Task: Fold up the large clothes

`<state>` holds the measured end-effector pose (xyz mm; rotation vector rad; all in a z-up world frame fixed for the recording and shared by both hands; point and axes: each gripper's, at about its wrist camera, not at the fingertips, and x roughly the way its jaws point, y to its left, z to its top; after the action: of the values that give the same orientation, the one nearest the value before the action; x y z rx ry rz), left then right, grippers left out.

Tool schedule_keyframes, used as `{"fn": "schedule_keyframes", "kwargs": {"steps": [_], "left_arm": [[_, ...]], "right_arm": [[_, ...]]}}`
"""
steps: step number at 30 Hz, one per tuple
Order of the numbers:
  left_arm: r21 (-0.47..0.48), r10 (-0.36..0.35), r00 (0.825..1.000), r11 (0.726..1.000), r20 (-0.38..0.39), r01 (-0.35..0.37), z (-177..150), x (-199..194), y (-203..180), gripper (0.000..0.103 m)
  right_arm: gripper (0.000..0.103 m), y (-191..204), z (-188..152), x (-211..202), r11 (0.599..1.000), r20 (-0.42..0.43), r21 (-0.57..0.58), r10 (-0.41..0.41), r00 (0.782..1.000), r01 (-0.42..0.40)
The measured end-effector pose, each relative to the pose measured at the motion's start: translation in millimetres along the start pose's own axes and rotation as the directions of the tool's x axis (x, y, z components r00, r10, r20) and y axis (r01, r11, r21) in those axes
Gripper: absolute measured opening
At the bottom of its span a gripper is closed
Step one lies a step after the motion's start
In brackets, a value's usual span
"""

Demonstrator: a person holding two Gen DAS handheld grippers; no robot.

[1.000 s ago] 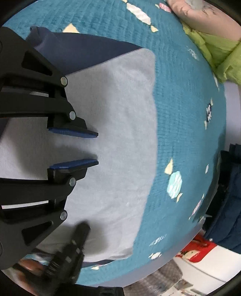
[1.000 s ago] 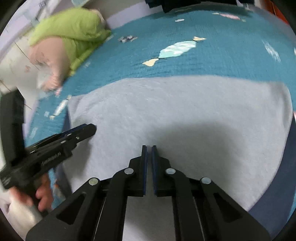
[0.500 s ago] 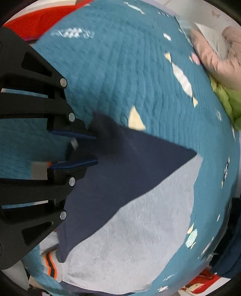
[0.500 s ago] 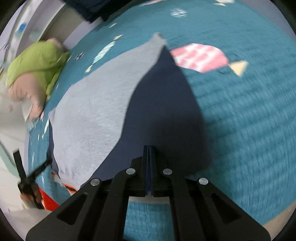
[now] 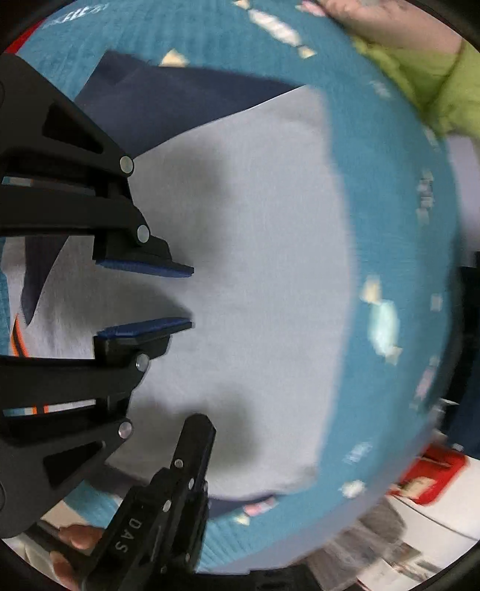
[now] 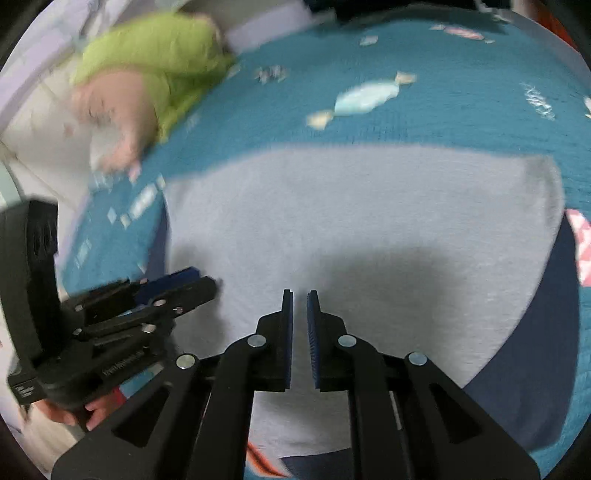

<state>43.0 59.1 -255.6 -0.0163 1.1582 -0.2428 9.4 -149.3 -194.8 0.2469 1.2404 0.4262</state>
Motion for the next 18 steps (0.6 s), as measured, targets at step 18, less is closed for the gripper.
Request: {"fn": "schedule_keyframes", "kwargs": {"steps": [18], "left_arm": [[0.022,0.049,0.999,0.999,-0.002,-0.049,-54,-62,73,0.025]], "right_arm": [[0.010,-49,-42,-87,1.000,-0.060,-0.006,-0.003,0.998,0.002]]}}
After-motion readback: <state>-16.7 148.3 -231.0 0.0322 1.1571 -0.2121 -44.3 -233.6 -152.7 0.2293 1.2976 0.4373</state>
